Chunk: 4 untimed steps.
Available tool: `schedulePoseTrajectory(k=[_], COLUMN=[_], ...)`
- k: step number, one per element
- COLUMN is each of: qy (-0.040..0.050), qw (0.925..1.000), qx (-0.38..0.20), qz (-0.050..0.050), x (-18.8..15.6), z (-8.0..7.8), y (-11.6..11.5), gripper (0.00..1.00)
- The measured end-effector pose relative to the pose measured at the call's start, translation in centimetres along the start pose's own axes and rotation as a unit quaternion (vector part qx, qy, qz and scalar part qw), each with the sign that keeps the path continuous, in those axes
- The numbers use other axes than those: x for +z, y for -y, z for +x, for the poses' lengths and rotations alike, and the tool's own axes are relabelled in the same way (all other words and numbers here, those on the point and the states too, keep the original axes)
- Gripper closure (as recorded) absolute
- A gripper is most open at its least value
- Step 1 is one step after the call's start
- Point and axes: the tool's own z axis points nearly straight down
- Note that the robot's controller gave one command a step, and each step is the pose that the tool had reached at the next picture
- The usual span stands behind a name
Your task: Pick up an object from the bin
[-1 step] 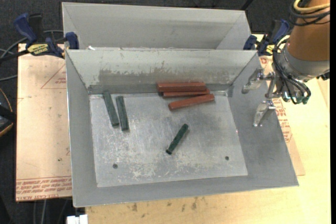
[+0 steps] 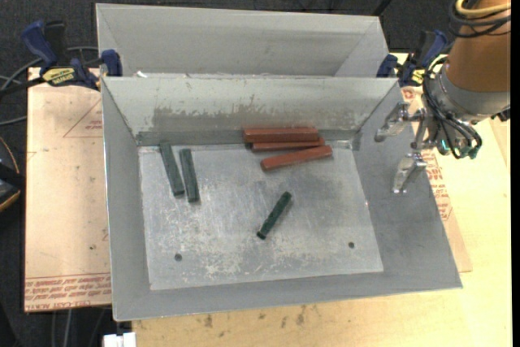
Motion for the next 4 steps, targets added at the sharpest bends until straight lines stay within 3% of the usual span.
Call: schedulePoseTrajectory(k=[1,2,3,4], qy=[0.0028,0.0006,-0.0005,-0.0049], qw=[0.9991,0.9988,0.9988,0.9965], qx=[-0.042,-0.049,-0.049,-0.084], qz=[0.001,0.0,-0.001,-0.001], x=[4.1,8.9,10.0,6.7], z=[-1.8,-0.7,-0.5,-0.1], y=[-1.3,-6.5,-8.1,-10.6], gripper=[0.0,0.0,0.0,0.0])
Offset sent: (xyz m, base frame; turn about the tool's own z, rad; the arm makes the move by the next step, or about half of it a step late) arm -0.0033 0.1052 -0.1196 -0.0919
